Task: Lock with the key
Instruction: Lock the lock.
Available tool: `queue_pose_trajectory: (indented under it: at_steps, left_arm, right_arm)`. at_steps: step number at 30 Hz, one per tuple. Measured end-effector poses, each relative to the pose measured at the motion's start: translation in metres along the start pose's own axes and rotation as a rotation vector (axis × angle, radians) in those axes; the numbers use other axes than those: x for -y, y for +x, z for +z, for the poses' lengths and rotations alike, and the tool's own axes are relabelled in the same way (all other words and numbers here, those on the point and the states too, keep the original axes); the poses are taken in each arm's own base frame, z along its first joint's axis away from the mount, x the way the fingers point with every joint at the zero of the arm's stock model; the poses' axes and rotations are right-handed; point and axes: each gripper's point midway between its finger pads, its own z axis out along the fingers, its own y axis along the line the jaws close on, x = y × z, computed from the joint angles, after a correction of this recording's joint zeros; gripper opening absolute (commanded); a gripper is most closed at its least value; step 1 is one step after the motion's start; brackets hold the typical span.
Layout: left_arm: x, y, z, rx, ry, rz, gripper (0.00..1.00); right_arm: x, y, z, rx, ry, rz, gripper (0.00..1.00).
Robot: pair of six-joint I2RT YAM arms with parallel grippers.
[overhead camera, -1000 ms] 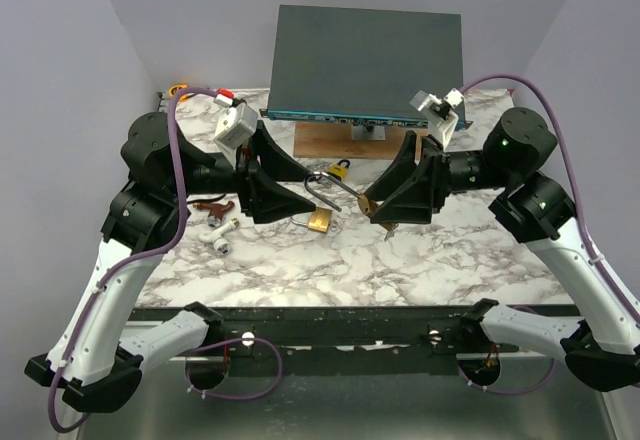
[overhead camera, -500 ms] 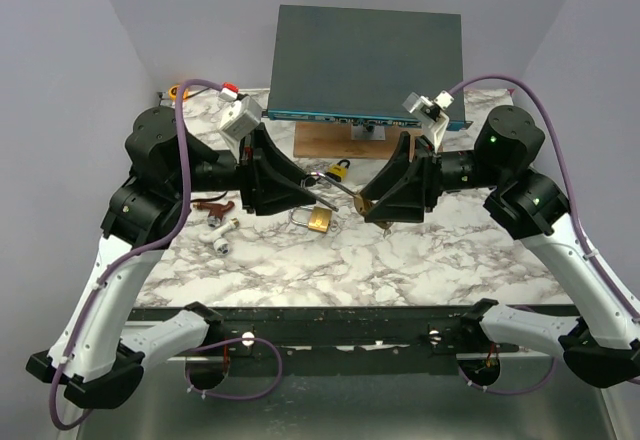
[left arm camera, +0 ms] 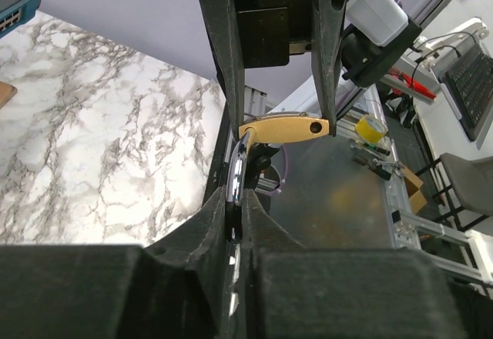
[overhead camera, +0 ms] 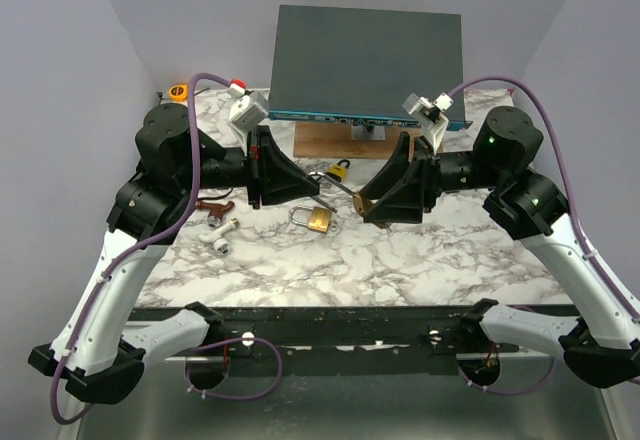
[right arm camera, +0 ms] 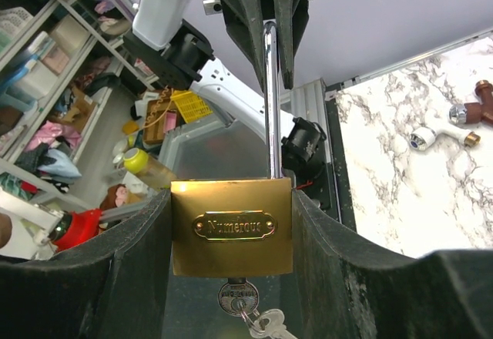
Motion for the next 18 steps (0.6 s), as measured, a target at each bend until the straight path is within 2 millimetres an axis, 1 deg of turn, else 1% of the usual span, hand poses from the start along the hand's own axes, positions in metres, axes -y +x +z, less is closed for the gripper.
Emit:
queue_pose_trajectory:
  at_steps: [2,3,4,5,6,7,9,11,15,18]
  left_arm:
    - [0.0,0.0,0.0,0.001,-0.003,-0.006,0.0]
    - [0.0,0.0,0.0,0.0,-0.006,-0.016,0.0]
    - [-0.001,0.001,0.0,0.0,-0.011,-0.021,0.0]
    - [-0.002,0.001,0.0,-0.001,-0.019,-0.031,0.0]
    - [-0.004,0.002,0.0,-0.002,-0.03,-0.04,0.0]
    - [-0.006,0.003,0.0,-0.002,-0.044,-0.047,0.0]
    - [-0.008,0.005,-0.001,-0.008,-0.058,-0.057,0.0]
    - [-0.006,0.008,-0.004,-0.006,-0.08,-0.037,0.0]
    - [0.008,0.007,-0.017,0.021,-0.095,0.044,0.0]
    - [0.021,0.001,-0.026,0.057,-0.1,0.112,0.0]
  right_arm:
    - [0.001,0.001,0.0,-0.002,0.001,-0.007,0.14]
    - [0.002,0.002,0.0,-0.002,0.002,-0.013,0.24]
    - [0.004,0.002,0.001,-0.002,0.006,-0.017,0.39]
    - [0.006,0.003,0.001,-0.002,0.012,-0.019,0.58]
    - [0.008,0.004,0.002,0.0,0.019,-0.022,0.72]
    - [0.011,0.005,0.002,0.005,0.026,-0.024,0.82]
    - [0.022,0.007,0.004,0.032,0.072,-0.006,0.9]
    - [0.041,0.011,0.006,0.061,0.135,0.031,0.96]
    - [0.09,0.023,0.011,0.114,0.293,0.176,0.98]
    - [0.117,0.031,0.014,0.16,0.376,0.29,1.0]
